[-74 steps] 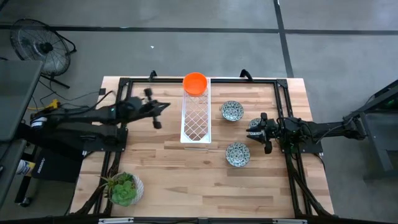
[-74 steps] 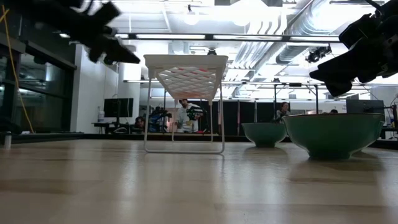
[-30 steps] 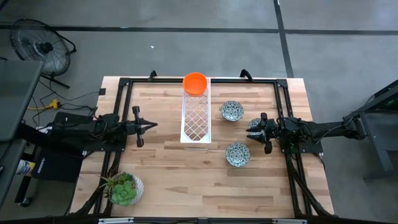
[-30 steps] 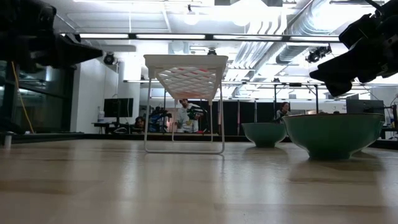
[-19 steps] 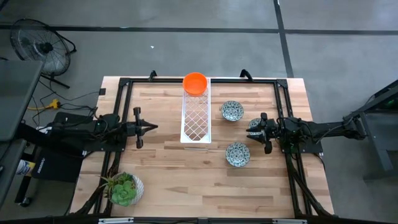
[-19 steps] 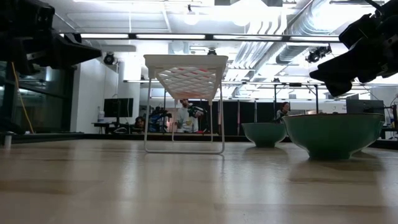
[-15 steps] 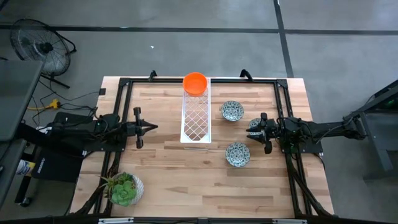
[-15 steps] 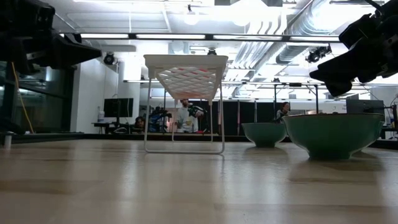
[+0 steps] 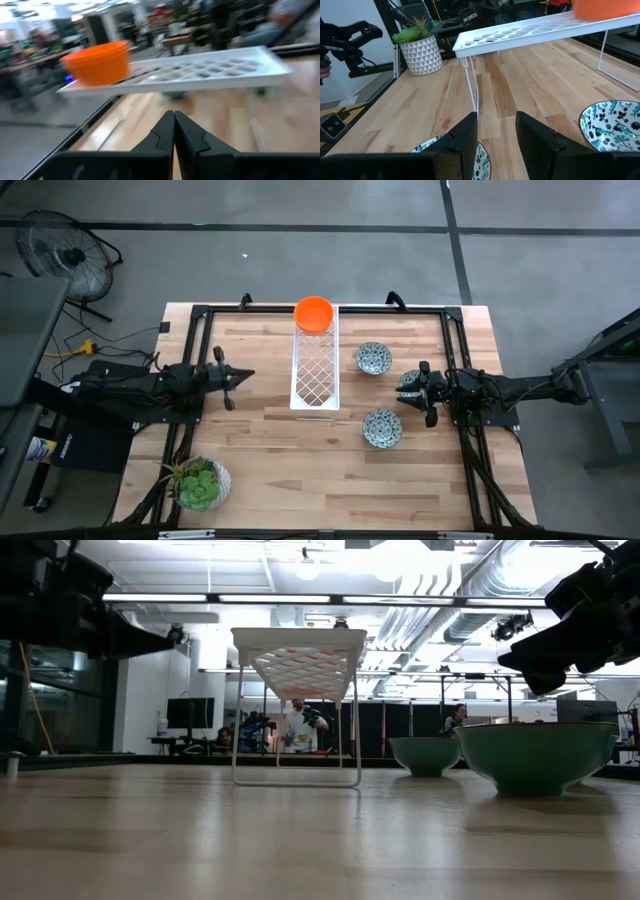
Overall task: Pick & Place Mini bowls
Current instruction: Put the bottom blue white pattern bowl on the shelf
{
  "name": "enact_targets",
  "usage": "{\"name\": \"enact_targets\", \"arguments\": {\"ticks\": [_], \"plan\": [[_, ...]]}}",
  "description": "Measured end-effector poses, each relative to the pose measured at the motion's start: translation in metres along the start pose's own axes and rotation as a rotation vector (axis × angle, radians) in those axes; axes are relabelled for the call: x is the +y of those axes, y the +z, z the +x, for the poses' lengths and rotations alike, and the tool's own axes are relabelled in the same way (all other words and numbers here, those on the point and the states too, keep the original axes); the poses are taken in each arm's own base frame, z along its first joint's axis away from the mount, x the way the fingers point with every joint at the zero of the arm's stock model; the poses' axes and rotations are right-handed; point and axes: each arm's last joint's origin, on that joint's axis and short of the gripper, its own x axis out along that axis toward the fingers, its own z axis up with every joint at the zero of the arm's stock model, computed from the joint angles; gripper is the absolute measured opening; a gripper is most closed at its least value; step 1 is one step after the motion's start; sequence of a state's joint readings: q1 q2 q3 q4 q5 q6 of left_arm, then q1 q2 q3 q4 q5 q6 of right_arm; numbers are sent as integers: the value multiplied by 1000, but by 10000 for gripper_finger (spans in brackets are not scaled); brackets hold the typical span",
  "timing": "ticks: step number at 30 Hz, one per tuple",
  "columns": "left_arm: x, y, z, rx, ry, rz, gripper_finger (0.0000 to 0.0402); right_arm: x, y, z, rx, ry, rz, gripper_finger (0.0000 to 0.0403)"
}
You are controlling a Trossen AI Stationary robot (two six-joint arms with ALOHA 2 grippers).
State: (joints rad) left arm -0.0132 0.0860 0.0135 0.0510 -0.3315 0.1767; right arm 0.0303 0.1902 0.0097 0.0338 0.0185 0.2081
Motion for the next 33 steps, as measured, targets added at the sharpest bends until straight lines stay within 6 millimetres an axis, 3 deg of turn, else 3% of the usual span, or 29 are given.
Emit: {"name": "enact_targets", "arguments": {"ticks": [7, 33], "plan": [[3, -1, 0, 25, 129, -31, 1, 0, 0, 0, 0, 0, 0, 122], [1, -1, 1, 14, 42, -66, 1, 0, 0, 0, 0, 0, 0, 122]]}}
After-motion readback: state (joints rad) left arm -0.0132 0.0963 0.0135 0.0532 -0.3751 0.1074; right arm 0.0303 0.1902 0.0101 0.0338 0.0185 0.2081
